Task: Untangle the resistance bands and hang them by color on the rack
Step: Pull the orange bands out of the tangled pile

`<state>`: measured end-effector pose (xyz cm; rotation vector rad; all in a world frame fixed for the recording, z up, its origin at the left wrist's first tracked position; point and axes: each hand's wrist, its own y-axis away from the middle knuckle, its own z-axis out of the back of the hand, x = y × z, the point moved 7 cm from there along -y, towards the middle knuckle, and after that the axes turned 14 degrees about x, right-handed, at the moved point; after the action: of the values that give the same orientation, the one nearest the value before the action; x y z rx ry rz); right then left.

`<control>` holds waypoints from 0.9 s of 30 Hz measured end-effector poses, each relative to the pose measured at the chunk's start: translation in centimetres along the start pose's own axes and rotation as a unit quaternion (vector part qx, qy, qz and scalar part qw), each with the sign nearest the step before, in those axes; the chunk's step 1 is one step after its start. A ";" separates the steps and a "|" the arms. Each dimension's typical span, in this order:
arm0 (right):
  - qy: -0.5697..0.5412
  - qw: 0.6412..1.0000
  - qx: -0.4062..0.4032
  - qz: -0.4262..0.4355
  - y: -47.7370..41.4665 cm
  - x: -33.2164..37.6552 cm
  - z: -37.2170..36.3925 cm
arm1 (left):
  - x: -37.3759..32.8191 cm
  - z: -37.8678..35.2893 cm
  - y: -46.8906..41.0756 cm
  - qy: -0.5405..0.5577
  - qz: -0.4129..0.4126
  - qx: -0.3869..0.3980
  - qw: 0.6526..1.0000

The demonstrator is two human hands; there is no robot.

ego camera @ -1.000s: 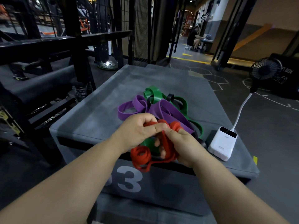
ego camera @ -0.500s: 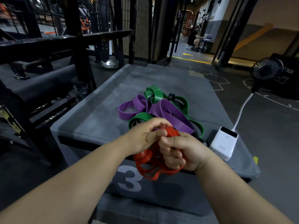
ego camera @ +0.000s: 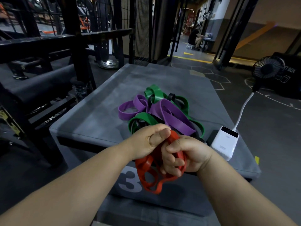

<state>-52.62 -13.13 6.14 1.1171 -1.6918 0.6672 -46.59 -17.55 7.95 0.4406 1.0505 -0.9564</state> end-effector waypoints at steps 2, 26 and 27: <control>0.015 0.998 -0.060 0.002 0.6 0.4 0.7 | 0.3 0.4 0.1 -0.031 0.014 -0.036 0.999; -0.097 0.970 -0.098 0.202 0.4 2.0 1.4 | 2.9 -0.1 0.2 0.256 0.060 -0.070 0.962; -0.109 0.959 -0.131 0.226 0.7 2.5 1.7 | 3.2 -0.3 0.3 0.263 0.067 -0.077 0.960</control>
<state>-54.24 -15.15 7.81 0.6343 -2.1849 0.5889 -45.98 -18.67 4.97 0.6472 1.5422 -0.6402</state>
